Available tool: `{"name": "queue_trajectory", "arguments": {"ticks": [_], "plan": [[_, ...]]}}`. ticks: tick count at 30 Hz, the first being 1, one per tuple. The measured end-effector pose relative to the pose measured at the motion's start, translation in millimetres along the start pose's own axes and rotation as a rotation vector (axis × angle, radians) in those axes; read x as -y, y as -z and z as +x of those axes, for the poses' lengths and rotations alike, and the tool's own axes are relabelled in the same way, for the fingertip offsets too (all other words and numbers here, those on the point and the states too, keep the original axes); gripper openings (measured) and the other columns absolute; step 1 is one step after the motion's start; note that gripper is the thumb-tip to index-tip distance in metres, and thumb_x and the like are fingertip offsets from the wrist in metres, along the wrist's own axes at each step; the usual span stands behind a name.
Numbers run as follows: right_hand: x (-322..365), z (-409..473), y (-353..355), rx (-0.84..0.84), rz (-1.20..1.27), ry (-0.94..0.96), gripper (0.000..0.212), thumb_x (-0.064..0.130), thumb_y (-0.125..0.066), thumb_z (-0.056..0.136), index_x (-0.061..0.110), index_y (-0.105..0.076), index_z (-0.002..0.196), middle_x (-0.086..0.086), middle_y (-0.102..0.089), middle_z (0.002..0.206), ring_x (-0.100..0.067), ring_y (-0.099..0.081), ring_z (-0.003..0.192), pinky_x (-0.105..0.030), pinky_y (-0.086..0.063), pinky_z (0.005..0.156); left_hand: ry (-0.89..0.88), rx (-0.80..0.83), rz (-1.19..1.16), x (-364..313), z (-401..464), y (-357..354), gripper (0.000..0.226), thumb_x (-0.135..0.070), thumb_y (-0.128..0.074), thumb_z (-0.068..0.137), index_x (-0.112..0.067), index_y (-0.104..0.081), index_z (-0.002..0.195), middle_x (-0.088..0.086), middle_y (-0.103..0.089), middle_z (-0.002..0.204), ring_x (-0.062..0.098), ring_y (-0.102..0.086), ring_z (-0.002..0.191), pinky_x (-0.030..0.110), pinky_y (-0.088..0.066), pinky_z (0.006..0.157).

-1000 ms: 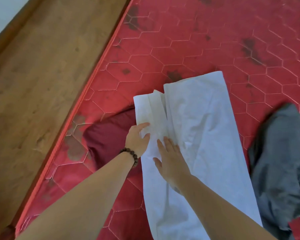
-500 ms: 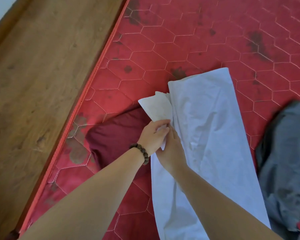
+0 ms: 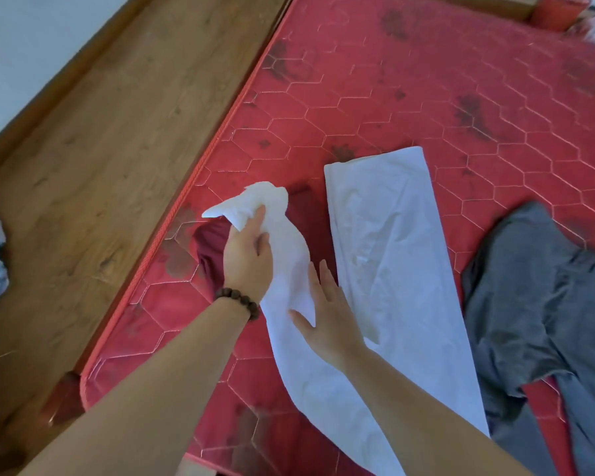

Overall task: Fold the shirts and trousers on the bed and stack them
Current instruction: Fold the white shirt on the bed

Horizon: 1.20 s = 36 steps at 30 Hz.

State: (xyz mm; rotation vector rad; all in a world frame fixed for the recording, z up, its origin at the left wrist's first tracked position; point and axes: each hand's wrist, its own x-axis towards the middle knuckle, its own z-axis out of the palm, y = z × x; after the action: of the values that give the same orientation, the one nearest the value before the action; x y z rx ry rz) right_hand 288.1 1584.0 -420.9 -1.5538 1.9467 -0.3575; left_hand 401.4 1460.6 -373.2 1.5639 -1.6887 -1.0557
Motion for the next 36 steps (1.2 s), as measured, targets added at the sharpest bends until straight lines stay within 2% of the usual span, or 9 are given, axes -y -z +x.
{"name": "queue_trajectory", "arguments": {"ticks": [6,10,13,18,22,26,29,33,36], "plan": [[-12,-83,-18,0.163,-0.320,0.081,0.079,0.062,-0.023,0.091,0.022,0.018,0.147,-0.004,0.018,0.159,-0.022,0.011,0.149,-0.044,-0.002,0.121,-0.131,-0.208,0.184,9,-74,87,0.071,0.012,-0.045,0.087,-0.020,-0.033,0.149,0.019,-0.027,0.152,0.002,-0.032,0.113,-0.003,-0.024,0.085],[-15,-112,-25,0.037,-0.455,0.071,0.080,0.051,-0.061,0.085,0.020,-0.027,0.151,-0.016,-0.012,0.159,-0.034,-0.021,0.145,-0.055,-0.025,0.113,-0.048,-0.231,0.282,17,-117,129,0.074,0.006,-0.049,0.091,-0.023,-0.021,0.152,0.017,-0.027,0.152,-0.005,-0.037,0.082,0.017,-0.030,0.080],[-16,-115,-37,0.011,-0.489,0.039,0.075,0.049,-0.065,0.082,0.019,-0.039,0.146,-0.020,-0.024,0.156,-0.038,-0.030,0.141,-0.057,-0.032,0.107,0.035,-0.283,0.292,36,-127,148,0.074,0.002,-0.053,0.092,-0.022,-0.018,0.153,0.016,-0.040,0.135,-0.015,-0.038,0.070,0.020,-0.029,0.078],[-14,-105,-70,0.185,-0.536,-0.026,0.072,0.055,-0.029,0.097,0.024,0.006,0.153,-0.015,0.026,0.156,-0.033,0.015,0.146,-0.053,-0.001,0.118,0.357,-0.096,0.447,117,-103,170,0.069,-0.011,-0.054,0.093,-0.016,-0.020,0.152,0.015,-0.032,0.150,0.032,-0.050,0.117,0.034,-0.041,0.092],[6,-95,-99,0.197,-0.520,-0.026,0.078,0.061,-0.030,0.095,0.022,0.006,0.153,-0.013,0.025,0.156,-0.032,0.017,0.146,-0.052,0.004,0.118,0.356,0.163,0.560,167,-90,173,0.072,-0.011,-0.054,0.095,-0.005,-0.012,0.152,0.005,-0.008,0.161,0.023,-0.036,0.138,0.035,-0.029,0.114],[27,-82,-118,0.242,-0.540,-0.037,0.081,0.063,-0.029,0.095,0.024,0.016,0.151,-0.009,0.030,0.155,-0.030,0.023,0.145,-0.051,0.010,0.117,0.284,0.270,0.611,183,-83,172,0.074,0.000,-0.045,0.091,-0.030,-0.018,0.153,-0.004,-0.002,0.162,0.033,-0.033,0.135,0.040,-0.040,0.104],[35,-76,-133,0.274,-0.521,-0.083,0.073,0.069,-0.010,0.091,0.031,0.016,0.149,-0.013,0.010,0.161,-0.034,0.008,0.148,-0.058,0.005,0.115,0.259,0.330,0.643,193,-75,170,0.069,0.006,-0.042,0.089,-0.029,-0.034,0.148,-0.001,-0.017,0.159,0.030,-0.032,0.136,0.035,-0.037,0.104],[42,-71,-138,0.228,-0.453,-0.180,0.081,0.069,0.007,0.089,0.032,-0.036,0.146,-0.020,-0.042,0.147,-0.042,-0.037,0.137,-0.071,-0.026,0.105,0.184,0.188,0.584,197,-60,169,0.030,-0.004,-0.047,0.094,-0.007,-0.067,0.116,0.009,-0.064,0.124,0.026,-0.056,0.114,0.032,-0.043,0.099],[58,-72,-134,0.239,-0.402,-0.149,0.095,0.081,0.010,0.075,0.032,-0.012,0.153,-0.012,-0.017,0.160,-0.035,-0.010,0.148,-0.062,0.001,0.112,-0.017,0.066,0.455,169,-52,166,0.025,0.000,-0.052,0.091,-0.005,-0.071,0.106,0.009,-0.069,0.108,0.026,-0.060,0.103,0.024,-0.041,0.090]]}}
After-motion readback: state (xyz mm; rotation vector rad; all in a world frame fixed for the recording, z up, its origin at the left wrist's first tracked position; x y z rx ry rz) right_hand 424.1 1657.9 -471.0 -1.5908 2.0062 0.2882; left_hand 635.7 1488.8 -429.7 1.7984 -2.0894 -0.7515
